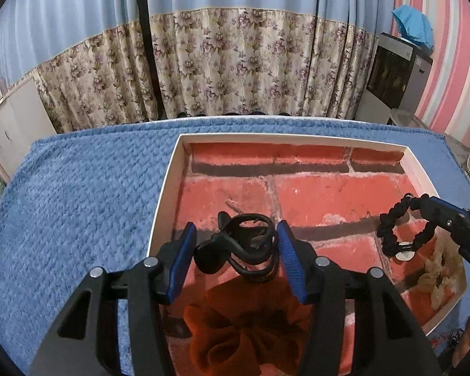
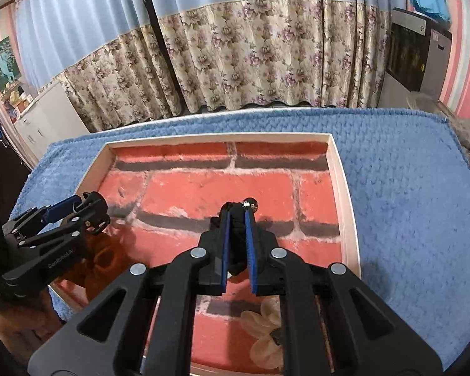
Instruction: Organize jewelry
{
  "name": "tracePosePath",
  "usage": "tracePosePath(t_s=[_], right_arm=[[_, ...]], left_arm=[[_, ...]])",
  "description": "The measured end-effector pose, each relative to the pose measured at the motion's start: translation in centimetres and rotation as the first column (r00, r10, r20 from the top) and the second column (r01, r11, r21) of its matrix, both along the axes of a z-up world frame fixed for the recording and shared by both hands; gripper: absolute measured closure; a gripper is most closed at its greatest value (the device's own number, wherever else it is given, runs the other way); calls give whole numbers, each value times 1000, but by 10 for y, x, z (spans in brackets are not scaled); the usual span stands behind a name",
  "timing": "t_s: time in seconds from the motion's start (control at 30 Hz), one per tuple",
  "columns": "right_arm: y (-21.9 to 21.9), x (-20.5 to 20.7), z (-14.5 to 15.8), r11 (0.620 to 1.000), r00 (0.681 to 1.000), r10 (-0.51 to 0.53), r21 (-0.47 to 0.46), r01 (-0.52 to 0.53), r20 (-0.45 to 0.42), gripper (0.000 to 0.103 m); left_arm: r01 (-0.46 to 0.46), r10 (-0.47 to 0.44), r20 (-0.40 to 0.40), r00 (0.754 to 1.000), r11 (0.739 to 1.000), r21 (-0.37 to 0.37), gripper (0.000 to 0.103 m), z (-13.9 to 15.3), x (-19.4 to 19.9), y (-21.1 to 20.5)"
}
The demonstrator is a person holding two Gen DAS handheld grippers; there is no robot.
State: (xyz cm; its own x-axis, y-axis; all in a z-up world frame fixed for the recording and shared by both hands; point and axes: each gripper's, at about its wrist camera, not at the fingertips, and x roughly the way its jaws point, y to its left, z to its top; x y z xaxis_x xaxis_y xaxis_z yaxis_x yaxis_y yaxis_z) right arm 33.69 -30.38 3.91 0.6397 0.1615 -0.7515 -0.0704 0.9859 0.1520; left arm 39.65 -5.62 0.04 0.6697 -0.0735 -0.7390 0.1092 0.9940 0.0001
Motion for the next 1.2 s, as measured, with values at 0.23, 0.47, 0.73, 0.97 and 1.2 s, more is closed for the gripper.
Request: tracePosePath(t_s=[0.23, 0.47, 0.73, 0.97, 1.2], right_arm=[[-8, 2, -13, 1000, 999, -24, -15, 24, -31, 90], [-16, -4, -13, 999, 999, -42, -2, 42, -23, 64], [-31, -25, 23, 998, 997, -56, 28, 55, 48, 57], [-43, -73, 59, 998, 987, -44, -40, 51, 156, 54], [-78, -163, 63, 991, 973, -72, -94, 94, 218, 50]], left_arm=[[-3, 3, -14, 1000, 1000, 16, 50, -9, 4, -3], [-9, 9, -34, 999, 1000, -6, 36, -8, 7, 5], [-3, -1, -42, 999, 996, -88, 26, 16, 2, 14], [-4, 10, 112, 994, 999, -51, 26, 75, -49, 32], [-83, 81, 235, 969, 997, 3, 26, 97, -140, 90]])
